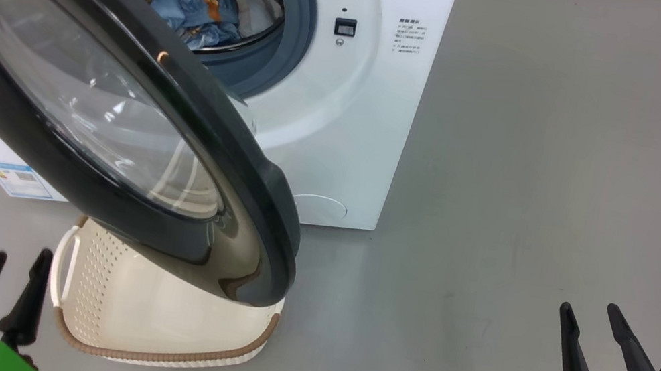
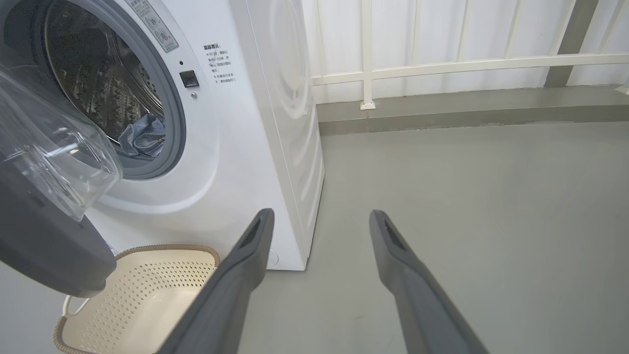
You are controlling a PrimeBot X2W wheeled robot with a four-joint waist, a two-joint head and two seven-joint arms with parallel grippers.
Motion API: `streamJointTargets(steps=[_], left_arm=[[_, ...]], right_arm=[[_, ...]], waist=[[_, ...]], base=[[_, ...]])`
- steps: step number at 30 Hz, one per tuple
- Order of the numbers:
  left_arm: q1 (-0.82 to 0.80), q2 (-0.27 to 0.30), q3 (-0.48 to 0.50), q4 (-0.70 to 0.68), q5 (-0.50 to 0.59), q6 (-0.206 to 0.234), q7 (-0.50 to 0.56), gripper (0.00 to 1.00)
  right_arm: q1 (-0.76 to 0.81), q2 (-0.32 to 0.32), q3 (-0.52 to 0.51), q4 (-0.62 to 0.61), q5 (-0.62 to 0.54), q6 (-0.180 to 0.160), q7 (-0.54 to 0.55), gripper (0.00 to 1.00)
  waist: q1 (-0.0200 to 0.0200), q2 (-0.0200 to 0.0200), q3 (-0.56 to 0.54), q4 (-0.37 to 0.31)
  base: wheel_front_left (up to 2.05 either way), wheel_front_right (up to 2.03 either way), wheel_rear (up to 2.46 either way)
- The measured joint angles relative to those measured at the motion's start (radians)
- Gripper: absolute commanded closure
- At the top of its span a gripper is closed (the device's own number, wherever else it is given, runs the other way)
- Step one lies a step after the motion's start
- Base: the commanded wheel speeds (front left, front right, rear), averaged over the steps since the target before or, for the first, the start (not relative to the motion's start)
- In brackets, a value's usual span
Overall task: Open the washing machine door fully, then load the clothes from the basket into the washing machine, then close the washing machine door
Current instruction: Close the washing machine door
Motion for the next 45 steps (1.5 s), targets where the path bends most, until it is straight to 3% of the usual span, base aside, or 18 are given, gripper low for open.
streamJointTargets(steps=[9,15,24,45], left_arm=[[0.045,-0.123,0.168,-0.081,0.313,0.0,-0.007,0.0],[0.082,-0.193,0.224,-0.107,0.428,0.0,-0.007,0.0],[0.093,-0.227,0.24,-0.107,0.475,0.0,-0.007,0.0],[0.1,-0.238,0.264,-0.121,0.498,0.0,-0.007,0.0]], right_arm=[[0.0,0.001,-0.011,0.0,0.0,0.0,0.0,0.0],[0.0,0.002,-0.013,0.001,0.0,0.0,0.0,0.0],[0.019,0.006,-0.015,0.004,0.0,0.0,0.0,0.0],[0.021,0.01,-0.016,0.004,-0.001,0.0,0.0,0.0]], waist=[[0.0,0.0,-0.006,-0.003],[0.0,0.0,-0.013,-0.002],[0.0,0.0,-0.016,-0.001],[0.0,0.0,-0.011,0.002]], base=[[0.0,0.0,0.0],[0.0,0.0,0.0],[0.0,0.0,0.0],[0.0,0.0,0.0]])
